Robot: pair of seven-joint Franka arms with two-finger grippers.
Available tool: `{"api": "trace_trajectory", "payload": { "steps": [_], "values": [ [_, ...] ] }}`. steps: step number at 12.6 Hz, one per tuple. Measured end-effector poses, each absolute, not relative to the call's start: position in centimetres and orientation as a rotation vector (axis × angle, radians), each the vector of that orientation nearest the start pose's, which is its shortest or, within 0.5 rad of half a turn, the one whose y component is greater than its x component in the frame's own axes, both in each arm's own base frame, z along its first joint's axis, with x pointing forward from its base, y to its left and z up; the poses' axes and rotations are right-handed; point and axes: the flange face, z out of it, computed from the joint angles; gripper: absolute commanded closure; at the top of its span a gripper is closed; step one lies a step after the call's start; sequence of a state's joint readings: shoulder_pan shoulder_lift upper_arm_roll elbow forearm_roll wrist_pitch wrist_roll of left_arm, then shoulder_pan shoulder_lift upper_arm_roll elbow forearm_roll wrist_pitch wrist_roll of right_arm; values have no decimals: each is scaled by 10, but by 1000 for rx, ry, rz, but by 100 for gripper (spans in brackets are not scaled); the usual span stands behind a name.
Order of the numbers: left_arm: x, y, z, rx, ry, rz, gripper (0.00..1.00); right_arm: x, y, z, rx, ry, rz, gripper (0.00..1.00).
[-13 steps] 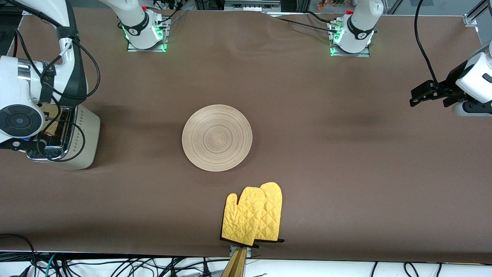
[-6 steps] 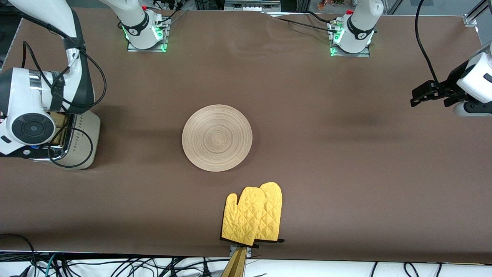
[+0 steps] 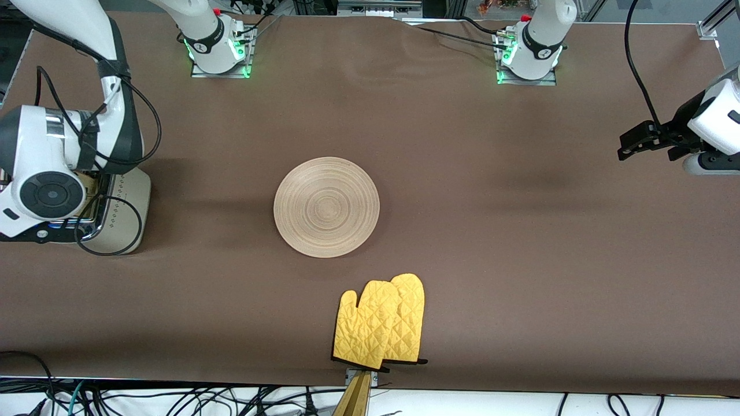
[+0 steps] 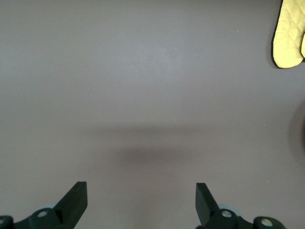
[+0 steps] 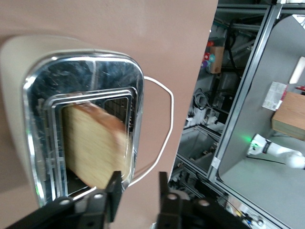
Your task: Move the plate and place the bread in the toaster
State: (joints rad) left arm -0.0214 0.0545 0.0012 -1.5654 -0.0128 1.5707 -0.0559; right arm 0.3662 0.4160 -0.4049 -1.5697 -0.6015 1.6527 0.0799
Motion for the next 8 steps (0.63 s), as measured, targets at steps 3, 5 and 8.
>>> {"api": "trace_trajectory", "payload": {
  "steps": [3,5,8],
  "values": [
    [570,-13,596,-3151,-57,78,0,628,-25,464,2564,-20,-301,0],
    [570,-13,596,-3151,-57,79,0,611,-15,497,2768,-71,-301,0],
    [570,-13,596,-3151,-56,79,0,586,-11,535,3018,-110,-331,0]
  ]
}}
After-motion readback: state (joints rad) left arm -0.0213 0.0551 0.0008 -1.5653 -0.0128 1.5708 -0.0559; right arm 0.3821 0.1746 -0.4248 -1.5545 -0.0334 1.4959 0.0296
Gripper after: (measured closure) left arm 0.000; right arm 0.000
